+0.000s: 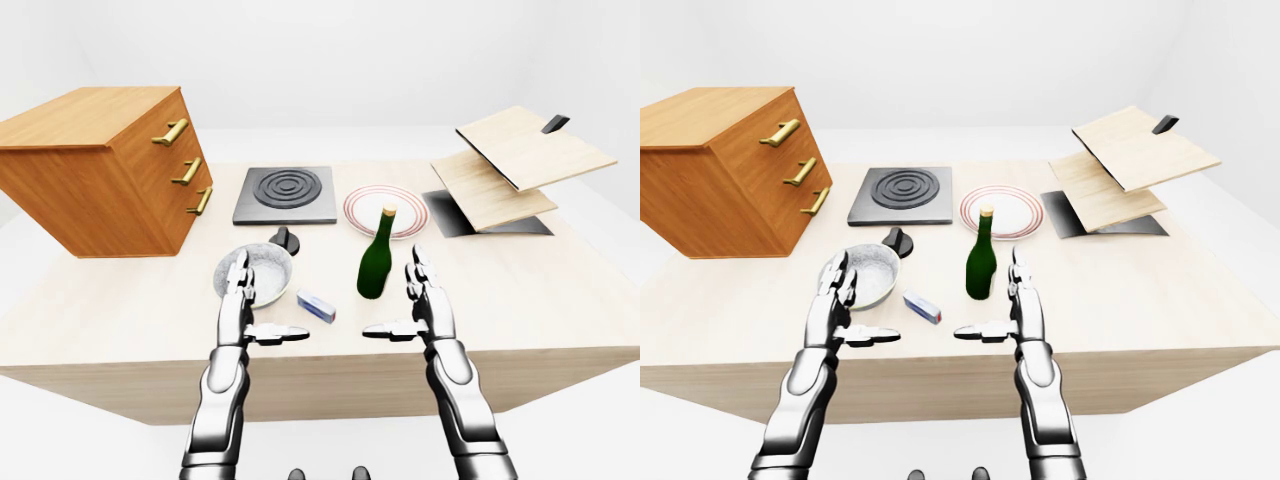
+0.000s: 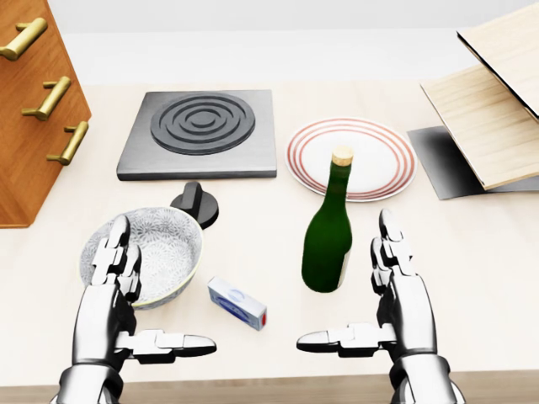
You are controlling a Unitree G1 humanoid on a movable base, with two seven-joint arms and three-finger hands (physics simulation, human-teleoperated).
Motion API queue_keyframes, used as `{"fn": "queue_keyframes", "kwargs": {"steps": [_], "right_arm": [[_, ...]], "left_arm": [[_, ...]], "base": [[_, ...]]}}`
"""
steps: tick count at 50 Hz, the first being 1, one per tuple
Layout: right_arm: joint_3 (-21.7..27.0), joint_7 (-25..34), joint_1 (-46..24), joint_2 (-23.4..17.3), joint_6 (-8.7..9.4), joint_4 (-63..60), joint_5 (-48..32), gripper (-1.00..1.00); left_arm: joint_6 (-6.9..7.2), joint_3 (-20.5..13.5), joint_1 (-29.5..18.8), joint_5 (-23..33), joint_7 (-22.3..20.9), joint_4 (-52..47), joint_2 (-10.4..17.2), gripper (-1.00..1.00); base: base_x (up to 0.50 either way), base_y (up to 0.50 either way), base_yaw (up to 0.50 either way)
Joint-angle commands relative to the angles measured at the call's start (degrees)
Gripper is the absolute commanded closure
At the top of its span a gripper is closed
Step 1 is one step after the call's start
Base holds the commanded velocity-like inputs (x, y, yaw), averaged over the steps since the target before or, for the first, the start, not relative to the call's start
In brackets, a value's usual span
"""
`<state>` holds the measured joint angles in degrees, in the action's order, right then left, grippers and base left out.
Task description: Put the bowl on the top of the cabinet.
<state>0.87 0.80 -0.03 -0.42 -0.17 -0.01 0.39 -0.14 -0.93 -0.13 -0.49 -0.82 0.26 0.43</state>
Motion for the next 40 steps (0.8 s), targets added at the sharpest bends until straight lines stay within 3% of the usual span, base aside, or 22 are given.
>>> {"fn": "queue_keyframes", "kwargs": {"steps": [1, 6, 8, 10, 11, 25, 40], "right_arm": [[1.2, 1.1, 0.5, -0.6, -0.88, -1.1, 0.2, -1.0], [1.1, 1.0, 0.8, -0.6, -1.08, -2.0, 0.0, -1.0], [1.1, 0.8, 1.0, -0.5, -1.97, -2.3, -0.3, -1.0], [0.7, 0.9, 1.9, -0.6, -4.49, -4.3, -1.0, -1.0], [0.4, 0.9, 2.7, -0.5, -4.83, -6.5, -1.7, -1.0], [-0.9, -0.5, 8.9, 0.2, -4.83, -24.2, -7.9, -1.0], [-0.7, -1.4, 9.8, 0.4, -4.83, -29.9, -10.2, -1.0]], "left_arm": [[-0.71, -1.5, -0.1, -0.8, -1.1, 0.4, 0.7, -1.0], [-0.99, -1.5, 0.1, -0.6, -1.0, -0.3, 0.7, -1.0], [-1.22, -1.5, 0.3, -0.5, -0.9, -0.7, 0.7, -1.0], [-4.24, -1.2, 1.3, 0.0, -1.0, -2.5, 0.6, -1.0], [-4.86, -0.9, 2.0, 0.5, -1.0, -4.0, 0.6, -1.0], [-4.86, -0.5, 8.9, 4.1, 1.4, -22.1, -0.6, -1.0], [-4.86, -1.5, 10.8, 5.3, 3.3, -28.6, -1.1, -1.0]], "base": [[0.0, 0.0, 0.0], [0.0, 0.0, 0.0], [0.0, 0.0, 0.0], [0.0, 0.0, 0.0], [0.0, 0.0, 0.0], [0.0, 0.0, 0.0], [0.0, 0.0, 0.0]]}}
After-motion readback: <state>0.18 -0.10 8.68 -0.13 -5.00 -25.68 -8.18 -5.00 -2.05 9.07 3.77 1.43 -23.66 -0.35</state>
